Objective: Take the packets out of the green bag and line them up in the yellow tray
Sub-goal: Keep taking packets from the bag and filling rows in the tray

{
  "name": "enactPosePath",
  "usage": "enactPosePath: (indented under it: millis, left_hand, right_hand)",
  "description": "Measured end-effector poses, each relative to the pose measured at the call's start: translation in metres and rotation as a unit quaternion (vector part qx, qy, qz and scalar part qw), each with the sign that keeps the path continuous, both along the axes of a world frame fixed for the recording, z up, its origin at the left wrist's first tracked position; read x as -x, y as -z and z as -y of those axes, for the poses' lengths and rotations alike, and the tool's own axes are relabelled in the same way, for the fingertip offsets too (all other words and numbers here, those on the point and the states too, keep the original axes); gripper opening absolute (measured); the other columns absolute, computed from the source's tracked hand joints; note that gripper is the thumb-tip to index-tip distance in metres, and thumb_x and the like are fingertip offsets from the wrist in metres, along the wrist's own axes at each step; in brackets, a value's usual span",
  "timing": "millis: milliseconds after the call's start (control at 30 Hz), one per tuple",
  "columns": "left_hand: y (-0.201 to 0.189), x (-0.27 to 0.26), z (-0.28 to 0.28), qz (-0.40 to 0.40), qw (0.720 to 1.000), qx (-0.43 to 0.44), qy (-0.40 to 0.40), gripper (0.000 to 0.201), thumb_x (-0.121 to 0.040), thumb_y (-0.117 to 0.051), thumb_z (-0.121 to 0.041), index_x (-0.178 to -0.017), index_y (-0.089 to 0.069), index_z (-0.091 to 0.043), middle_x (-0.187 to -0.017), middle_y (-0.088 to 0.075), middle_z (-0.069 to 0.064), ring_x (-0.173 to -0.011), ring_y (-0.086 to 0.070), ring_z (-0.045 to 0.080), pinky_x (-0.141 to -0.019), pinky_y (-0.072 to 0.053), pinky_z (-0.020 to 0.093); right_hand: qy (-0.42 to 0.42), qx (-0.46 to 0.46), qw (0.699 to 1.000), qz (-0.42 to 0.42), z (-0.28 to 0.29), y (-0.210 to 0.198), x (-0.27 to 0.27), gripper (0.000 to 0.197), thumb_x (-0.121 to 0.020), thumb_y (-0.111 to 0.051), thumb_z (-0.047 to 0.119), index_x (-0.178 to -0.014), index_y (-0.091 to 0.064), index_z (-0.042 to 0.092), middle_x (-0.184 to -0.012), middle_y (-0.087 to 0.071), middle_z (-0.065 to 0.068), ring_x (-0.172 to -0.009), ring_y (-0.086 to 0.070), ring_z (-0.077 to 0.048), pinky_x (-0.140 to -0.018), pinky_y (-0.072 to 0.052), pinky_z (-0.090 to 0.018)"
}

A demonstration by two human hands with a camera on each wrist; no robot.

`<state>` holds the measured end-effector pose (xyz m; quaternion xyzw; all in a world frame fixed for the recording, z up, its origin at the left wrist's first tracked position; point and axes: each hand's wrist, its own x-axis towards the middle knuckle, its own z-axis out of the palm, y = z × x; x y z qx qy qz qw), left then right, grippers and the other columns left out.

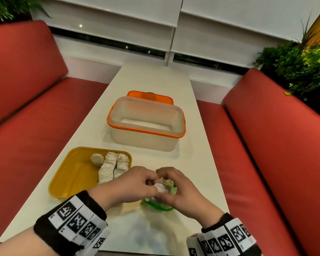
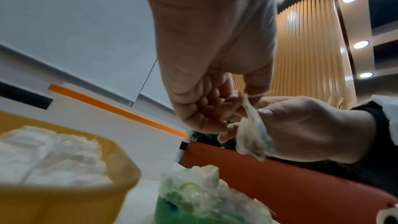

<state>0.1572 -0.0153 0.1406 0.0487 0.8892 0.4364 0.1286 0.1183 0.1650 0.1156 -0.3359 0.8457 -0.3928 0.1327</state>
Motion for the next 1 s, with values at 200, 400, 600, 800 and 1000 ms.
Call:
enactPosePath:
  millis: [200,400,600,800,1000]
  left_hand:
    - [-0.003,0.000,0.015,0.038,0.992,-0.115,-0.024,0.014,-0.072,-0.064,-0.010,-0.062,-0.062,-0.020,-0.053,-0.052,-0.011,-0.052,-0.044,0.004,-0.050,-0.036,0.015]
    - [0.009,-0.005,0.020,0.174,0.831,-0.521,-0.091,0.037,-0.076,-0.068,-0.015,-0.112,-0.062,-0.005,-0.109,-0.068,0.013,-0.099,-0.065,0.023,-0.085,-0.055,0.034]
    - [0.016,-0.006,0.022,0.208,0.778,-0.581,-0.117,0.036,-0.086,-0.051,-0.019,-0.115,-0.059,-0.001,-0.109,-0.068,0.018,-0.098,-0.067,0.024,-0.089,-0.054,0.037]
    - [0.019,-0.016,0.034,0.201,0.815,-0.521,-0.155,0.016,-0.092,-0.050,-0.017,-0.097,-0.057,-0.004,-0.078,-0.066,0.010,-0.069,-0.064,0.019,-0.054,-0.049,0.023]
    - [0.020,-0.022,0.050,0.200,0.837,-0.491,-0.137,0.015,-0.094,-0.049,-0.010,-0.105,-0.057,-0.005,-0.078,-0.062,0.009,-0.064,-0.057,0.016,-0.053,-0.044,0.022]
  right_hand:
    - [-0.004,0.027,0.992,0.119,0.013,-0.008,-0.002,0.023,-0.077,-0.070,0.026,-0.090,-0.066,0.007,-0.081,-0.060,-0.001,-0.073,-0.049,-0.004,-0.068,-0.040,-0.022]
    - [0.080,0.211,0.933,0.281,0.032,-0.017,0.002,0.017,-0.080,-0.071,0.015,-0.093,-0.068,0.004,-0.079,-0.068,-0.006,-0.071,-0.061,-0.016,-0.060,-0.046,-0.024]
    - [0.154,0.065,0.983,0.079,0.058,-0.017,0.002,0.023,-0.075,-0.076,0.022,-0.087,-0.056,0.017,-0.074,-0.057,0.007,-0.058,-0.052,-0.002,-0.055,-0.042,-0.014]
    - [0.129,0.044,0.991,-0.006,0.068,-0.016,-0.005,0.036,-0.079,-0.070,0.022,-0.107,-0.051,0.036,-0.096,-0.052,0.010,-0.068,-0.050,-0.002,-0.064,-0.042,-0.010]
    - [0.077,0.050,0.996,0.008,0.076,-0.018,-0.006,0.028,-0.081,-0.067,0.012,-0.106,-0.061,0.023,-0.097,-0.057,0.004,-0.073,-0.052,-0.002,-0.067,-0.042,-0.010]
